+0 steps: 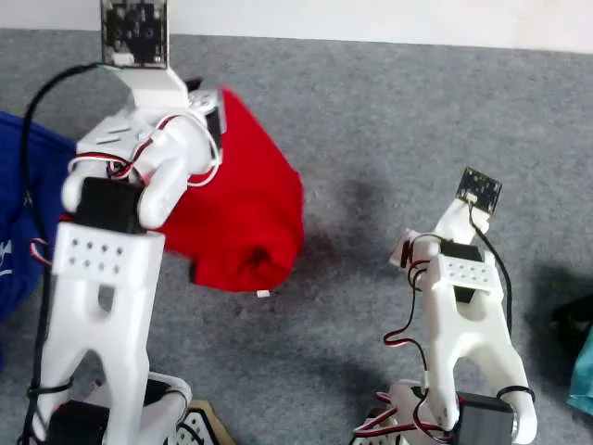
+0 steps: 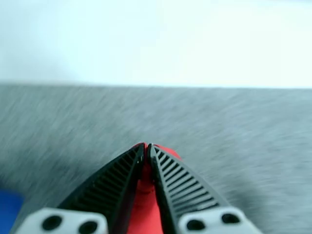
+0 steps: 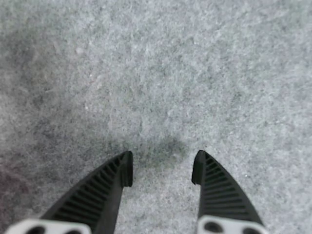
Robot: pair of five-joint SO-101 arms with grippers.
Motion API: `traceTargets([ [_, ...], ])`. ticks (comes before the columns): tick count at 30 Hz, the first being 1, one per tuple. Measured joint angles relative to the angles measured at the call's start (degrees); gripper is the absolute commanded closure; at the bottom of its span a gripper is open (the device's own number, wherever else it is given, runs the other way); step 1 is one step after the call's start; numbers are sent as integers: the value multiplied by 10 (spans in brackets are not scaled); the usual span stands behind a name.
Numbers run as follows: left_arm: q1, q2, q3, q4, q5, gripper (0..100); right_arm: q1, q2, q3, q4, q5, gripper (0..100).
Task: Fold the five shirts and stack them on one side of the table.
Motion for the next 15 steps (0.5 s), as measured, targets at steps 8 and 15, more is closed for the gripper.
traceTargets([
  [8, -132, 0, 259, -181, -19, 733, 0, 0, 0, 0, 0, 796],
  [15, -135, 0, 307, -214, -45, 628, 0, 0, 0, 0, 0, 796],
])
